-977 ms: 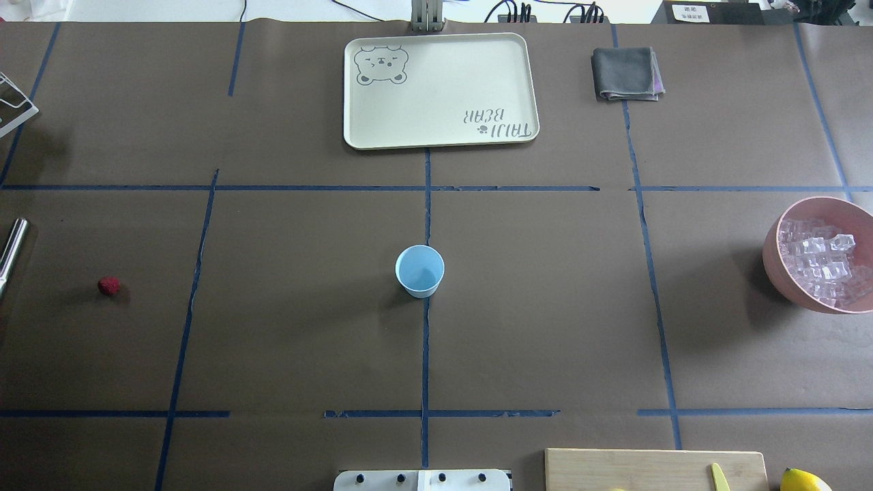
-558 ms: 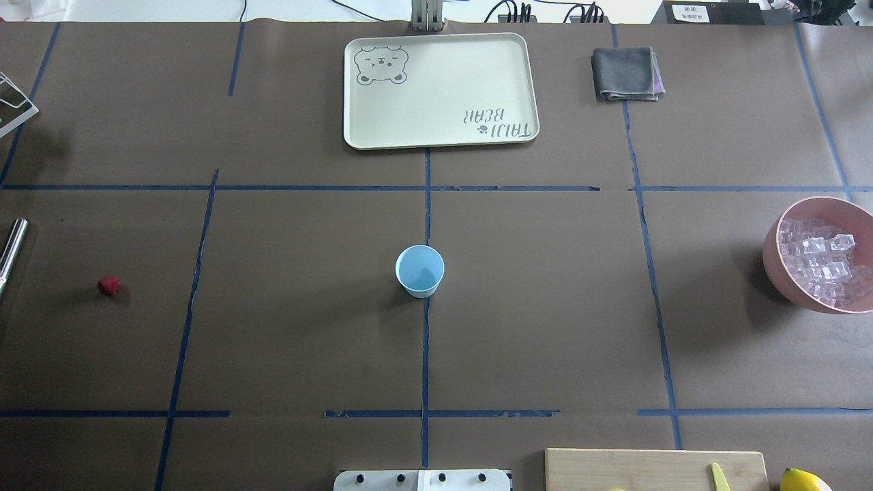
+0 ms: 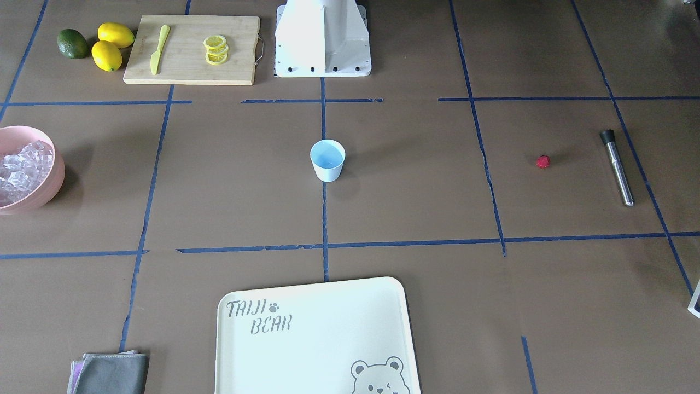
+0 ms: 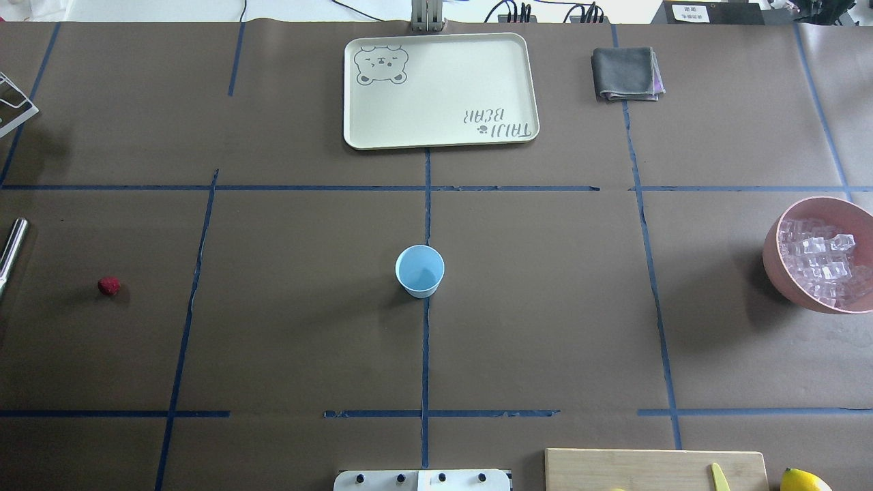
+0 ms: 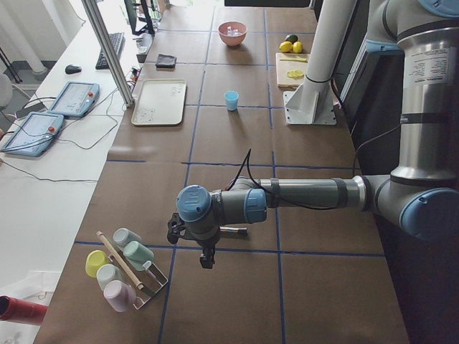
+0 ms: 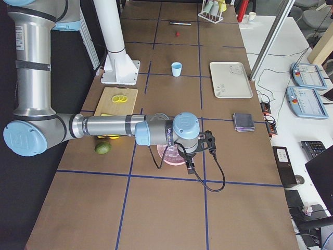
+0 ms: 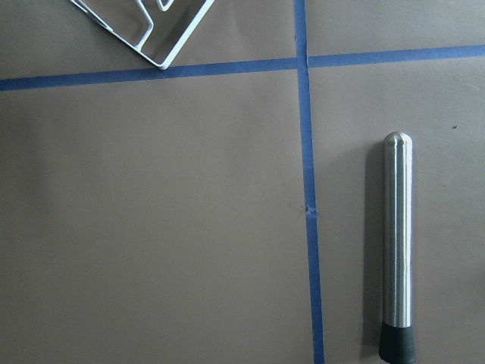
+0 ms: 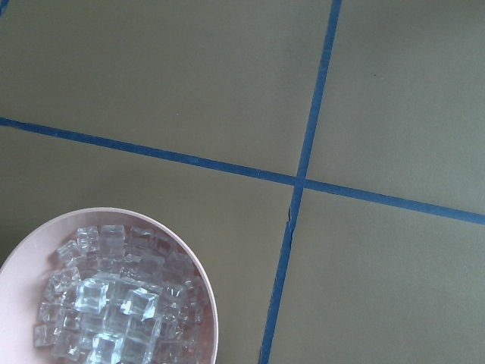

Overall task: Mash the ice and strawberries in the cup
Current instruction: 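Move the right gripper over the pink bowl of ice cubes, then lower the right gripper into the bowl and grasp an ice cube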

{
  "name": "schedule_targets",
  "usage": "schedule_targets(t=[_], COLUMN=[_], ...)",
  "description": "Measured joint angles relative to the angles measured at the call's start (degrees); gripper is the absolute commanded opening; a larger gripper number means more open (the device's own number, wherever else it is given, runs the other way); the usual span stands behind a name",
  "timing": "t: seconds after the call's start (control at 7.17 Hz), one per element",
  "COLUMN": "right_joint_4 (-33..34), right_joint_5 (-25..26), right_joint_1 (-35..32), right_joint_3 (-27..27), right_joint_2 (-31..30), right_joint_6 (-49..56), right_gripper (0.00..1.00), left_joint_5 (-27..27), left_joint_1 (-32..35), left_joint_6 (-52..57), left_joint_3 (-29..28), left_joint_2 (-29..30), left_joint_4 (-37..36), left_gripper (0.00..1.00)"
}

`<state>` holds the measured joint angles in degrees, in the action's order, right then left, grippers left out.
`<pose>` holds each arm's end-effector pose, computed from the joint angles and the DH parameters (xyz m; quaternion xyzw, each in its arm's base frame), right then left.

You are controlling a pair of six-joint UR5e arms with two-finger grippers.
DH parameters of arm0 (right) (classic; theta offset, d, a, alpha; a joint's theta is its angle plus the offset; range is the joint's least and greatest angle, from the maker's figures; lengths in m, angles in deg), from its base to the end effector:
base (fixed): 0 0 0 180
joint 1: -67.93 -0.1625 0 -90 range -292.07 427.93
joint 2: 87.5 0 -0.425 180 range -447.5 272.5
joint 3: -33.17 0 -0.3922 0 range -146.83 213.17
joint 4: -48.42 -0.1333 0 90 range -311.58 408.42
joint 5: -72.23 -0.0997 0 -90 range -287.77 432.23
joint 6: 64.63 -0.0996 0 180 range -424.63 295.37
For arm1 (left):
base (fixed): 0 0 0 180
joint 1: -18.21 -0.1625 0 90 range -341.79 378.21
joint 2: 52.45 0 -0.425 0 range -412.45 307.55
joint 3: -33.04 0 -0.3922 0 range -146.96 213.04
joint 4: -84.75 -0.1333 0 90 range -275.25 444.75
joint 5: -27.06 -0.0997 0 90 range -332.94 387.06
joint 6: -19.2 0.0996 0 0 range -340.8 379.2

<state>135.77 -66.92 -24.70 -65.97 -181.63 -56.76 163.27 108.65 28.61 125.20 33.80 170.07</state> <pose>0.0794 -0.4644 0.6034 0.0985 -0.4077 -0.0692 0.9052 -0.0649 -0.4553 0.6769 -0.0165 0.3947 0.0504 0.9173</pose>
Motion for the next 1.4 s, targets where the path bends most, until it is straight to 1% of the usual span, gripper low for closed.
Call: schedule_targets(t=[0.14, 0.42, 0.56, 0.7, 0.84, 0.98, 1.12, 1.26, 1.4], right_joint_4=[-0.1, -0.2, -0.3, -1.8, -6.9, -14.7, -20.3, -23.3, -24.7], right_joint_5=[-0.6, -1.2, -0.6, 0.9, 3.0, 5.3, 6.7, 8.1, 10.2], right_joint_1=[0.3, 2.9, 5.8, 9.3, 12.6, 16.0, 19.1, 22.1, 25.3], right_joint_3=[-1.0, -4.9, -7.6, -9.9, -11.1, -11.4, -11.0, -10.1, -9.2], right_joint_2=[-0.3, -1.4, -2.4, -3.7, -6.3, -9.2, -10.8, -11.5, -11.6], right_joint_6=[-1.3, -9.0, -14.2, -19.4, -24.6, -31.3, -37.0, -40.3, -42.8], right_gripper=[0.99, 0.99, 0.99, 0.99, 0.99, 0.98, 0.96, 0.96, 0.93], left_joint_5=[0.0, 0.0, 0.0, 0.0, 0.0, 0.0, 0.0, 0.0, 0.0], left_joint_1=[0.0, 0.1, 0.1, 0.2, 0.2, 0.2, 0.2, 0.2, 0.2], left_joint_6=[0.0, 0.1, 0.1, 0.1, 0.1, 0.1, 0.1, 0.1, 0.1], left_joint_3=[0.1, 0.2, 0.2, 0.2, 0.3, 0.3, 0.3, 0.3, 0.3], left_joint_2=[0.0, -0.1, -0.1, -0.1, -0.1, -0.1, -0.1, -0.1, -0.1], left_joint_4=[0.2, 0.4, 0.5, 0.5, 0.5, 0.5, 0.6, 0.5, 0.5], left_gripper=[1.0, 1.0, 1.0, 1.0, 1.0, 1.0, 1.0, 1.0, 1.0])
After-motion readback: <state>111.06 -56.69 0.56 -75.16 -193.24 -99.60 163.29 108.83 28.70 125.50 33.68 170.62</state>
